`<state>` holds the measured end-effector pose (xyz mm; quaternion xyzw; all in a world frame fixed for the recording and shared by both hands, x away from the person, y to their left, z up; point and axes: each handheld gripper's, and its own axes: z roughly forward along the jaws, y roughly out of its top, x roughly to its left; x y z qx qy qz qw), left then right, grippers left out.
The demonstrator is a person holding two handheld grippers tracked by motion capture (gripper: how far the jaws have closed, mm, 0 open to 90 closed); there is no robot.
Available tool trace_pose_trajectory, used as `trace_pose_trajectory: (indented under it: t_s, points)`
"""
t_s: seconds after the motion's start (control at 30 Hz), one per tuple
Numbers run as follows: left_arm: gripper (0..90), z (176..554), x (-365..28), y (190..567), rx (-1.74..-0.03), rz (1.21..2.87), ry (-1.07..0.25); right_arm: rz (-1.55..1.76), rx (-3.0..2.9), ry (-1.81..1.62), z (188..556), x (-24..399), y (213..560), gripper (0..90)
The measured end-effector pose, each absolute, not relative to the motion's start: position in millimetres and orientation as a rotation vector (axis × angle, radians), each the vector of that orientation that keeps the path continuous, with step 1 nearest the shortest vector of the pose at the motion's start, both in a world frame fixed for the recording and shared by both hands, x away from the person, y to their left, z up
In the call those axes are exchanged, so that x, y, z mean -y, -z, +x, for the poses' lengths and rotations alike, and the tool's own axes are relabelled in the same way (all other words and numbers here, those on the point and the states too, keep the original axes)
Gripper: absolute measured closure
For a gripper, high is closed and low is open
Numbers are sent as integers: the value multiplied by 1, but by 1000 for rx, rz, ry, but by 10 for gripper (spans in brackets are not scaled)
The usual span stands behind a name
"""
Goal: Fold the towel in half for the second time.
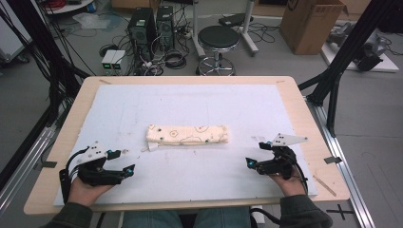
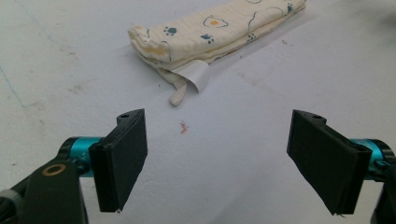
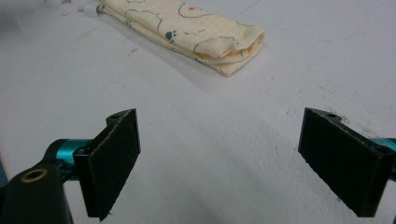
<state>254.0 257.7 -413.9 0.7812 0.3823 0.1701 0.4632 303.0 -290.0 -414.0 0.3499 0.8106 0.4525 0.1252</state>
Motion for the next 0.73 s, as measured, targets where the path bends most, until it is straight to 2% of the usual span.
trace_pose_trajectory:
  t_s: [0.73]
  points:
    - [206, 246, -255, 416, -940, 1923, -450, 1019, -2371, -1314, 297, 291, 421, 121]
